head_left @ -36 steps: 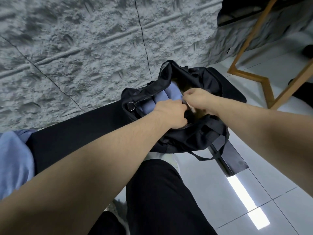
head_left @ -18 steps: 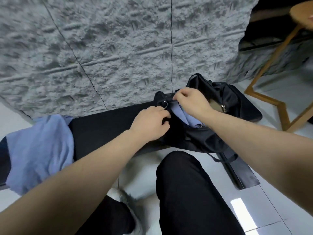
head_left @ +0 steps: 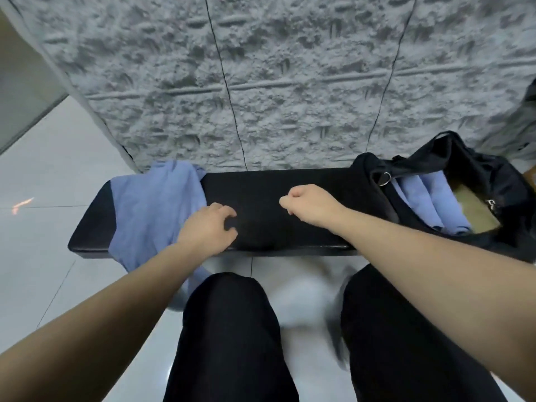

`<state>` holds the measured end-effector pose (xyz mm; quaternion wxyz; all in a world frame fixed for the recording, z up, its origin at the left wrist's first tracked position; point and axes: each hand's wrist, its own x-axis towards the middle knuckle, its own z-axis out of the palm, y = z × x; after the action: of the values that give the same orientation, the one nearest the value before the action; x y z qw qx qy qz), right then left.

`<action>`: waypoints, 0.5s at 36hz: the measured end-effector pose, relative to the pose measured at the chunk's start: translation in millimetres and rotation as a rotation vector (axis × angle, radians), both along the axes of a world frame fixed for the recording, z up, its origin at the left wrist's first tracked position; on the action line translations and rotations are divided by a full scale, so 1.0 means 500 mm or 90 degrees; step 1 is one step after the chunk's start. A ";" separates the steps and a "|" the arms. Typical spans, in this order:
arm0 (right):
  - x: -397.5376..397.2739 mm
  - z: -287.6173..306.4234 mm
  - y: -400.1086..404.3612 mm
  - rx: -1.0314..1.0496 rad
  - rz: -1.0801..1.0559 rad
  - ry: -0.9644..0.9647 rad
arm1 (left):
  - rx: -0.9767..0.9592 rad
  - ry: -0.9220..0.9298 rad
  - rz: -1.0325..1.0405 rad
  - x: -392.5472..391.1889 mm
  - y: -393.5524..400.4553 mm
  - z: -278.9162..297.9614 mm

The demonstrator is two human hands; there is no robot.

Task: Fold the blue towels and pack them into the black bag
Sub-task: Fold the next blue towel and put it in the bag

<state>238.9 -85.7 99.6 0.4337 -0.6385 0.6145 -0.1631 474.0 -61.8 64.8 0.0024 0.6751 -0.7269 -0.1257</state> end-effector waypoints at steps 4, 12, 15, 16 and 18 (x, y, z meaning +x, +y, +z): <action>0.062 -0.039 -0.013 0.040 0.019 -0.008 | -0.032 -0.024 0.095 0.077 0.015 -0.040; 0.140 -0.095 -0.028 0.091 0.057 -0.024 | -0.201 0.120 0.400 0.190 0.027 -0.088; 0.159 -0.109 -0.035 0.098 0.063 -0.022 | -0.247 0.191 0.474 0.213 0.031 -0.088; 0.164 -0.113 -0.036 0.100 0.065 -0.022 | -0.256 0.212 0.483 0.222 0.032 -0.088; 0.172 -0.118 -0.039 0.104 0.067 -0.024 | -0.258 0.255 0.502 0.239 0.032 -0.088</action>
<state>325.1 -105.2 40.6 0.5037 -0.6293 0.5831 -0.1012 593.3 -46.0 20.6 0.3212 0.8476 -0.4107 -0.0982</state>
